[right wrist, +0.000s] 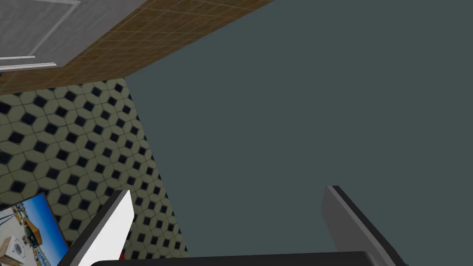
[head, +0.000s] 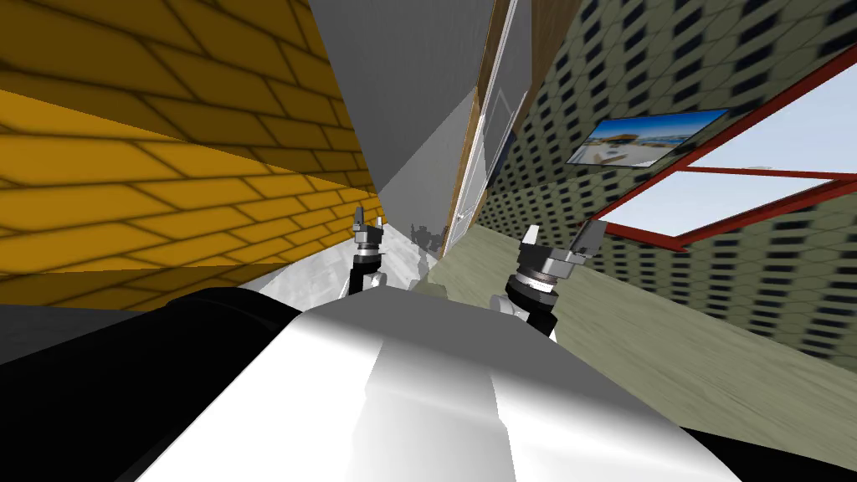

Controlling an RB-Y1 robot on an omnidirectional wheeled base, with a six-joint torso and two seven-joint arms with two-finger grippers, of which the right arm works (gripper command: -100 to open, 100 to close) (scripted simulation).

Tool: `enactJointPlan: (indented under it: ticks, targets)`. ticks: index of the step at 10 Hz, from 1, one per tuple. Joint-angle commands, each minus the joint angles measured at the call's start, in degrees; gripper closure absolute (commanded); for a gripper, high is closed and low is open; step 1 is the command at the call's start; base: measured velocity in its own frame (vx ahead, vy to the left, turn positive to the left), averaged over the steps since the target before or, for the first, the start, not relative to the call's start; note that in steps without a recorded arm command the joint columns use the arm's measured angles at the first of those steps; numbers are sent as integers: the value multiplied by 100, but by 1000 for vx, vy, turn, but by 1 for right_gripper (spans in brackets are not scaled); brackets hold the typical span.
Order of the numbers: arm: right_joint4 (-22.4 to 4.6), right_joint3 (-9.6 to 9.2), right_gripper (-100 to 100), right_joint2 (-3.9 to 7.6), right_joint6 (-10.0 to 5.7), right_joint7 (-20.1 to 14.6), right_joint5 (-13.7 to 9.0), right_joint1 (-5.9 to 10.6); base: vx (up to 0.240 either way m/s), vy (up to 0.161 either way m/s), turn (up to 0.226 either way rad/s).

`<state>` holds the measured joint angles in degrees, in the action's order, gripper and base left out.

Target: Push the door open

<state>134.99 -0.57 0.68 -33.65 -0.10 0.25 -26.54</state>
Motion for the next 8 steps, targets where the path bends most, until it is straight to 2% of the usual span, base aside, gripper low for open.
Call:
enactJointPlan:
  ticks: [1, 6, 8]
  targets:
    - [-179, 9, -100, 65, -35, 158, 76, 30, 145, -96, 155]
    - [-789, 39, -100, 230, -153, 694, 334, 132, 141, -88, 127]
    - [-949, 47, -100, 261, -184, 834, 402, 159, 104, -81, 85]
